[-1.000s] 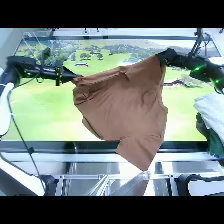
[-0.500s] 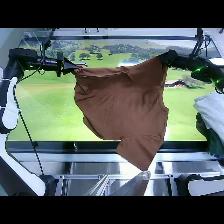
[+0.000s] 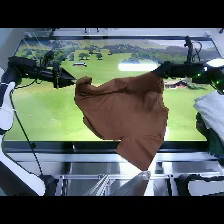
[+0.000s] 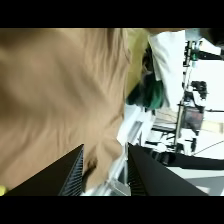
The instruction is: Fold the shirts.
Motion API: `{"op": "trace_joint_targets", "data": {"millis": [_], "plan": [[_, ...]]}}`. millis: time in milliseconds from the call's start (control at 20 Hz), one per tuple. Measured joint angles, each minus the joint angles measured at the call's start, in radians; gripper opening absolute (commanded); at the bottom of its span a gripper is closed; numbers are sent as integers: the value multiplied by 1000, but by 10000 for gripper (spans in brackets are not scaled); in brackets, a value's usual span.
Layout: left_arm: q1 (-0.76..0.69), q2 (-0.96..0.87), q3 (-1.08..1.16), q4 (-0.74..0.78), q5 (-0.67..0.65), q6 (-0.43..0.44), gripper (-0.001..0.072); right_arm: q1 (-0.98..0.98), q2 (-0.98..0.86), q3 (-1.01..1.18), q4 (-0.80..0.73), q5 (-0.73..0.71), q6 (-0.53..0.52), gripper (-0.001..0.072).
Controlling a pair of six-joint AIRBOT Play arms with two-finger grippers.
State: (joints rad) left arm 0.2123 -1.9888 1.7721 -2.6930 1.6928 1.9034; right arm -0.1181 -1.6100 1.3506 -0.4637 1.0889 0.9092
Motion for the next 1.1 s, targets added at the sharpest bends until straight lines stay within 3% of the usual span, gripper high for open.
{"op": "trace_joint_targets", "data": {"millis": [350,600,650,700,750,1100], "plan": [[74,92,-85,142,-45,-18,291,2,37,-124,-90,41,27,14],[-7,105,31,287,-115,62,293,14,44,-152,-94,45,31,14],[-35,101,66,328,-124,70,330,17,44,-154,-94,44,31,14],[-61,90,103,358,-134,76,564,20,45,-155,-94,44,31,14],[-82,76,136,382,-144,81,711,22,45,-156,-94,43,31,14],[-141,-75,228,446,-175,88,706,27,45,-158,-94,39,34,14]]}}
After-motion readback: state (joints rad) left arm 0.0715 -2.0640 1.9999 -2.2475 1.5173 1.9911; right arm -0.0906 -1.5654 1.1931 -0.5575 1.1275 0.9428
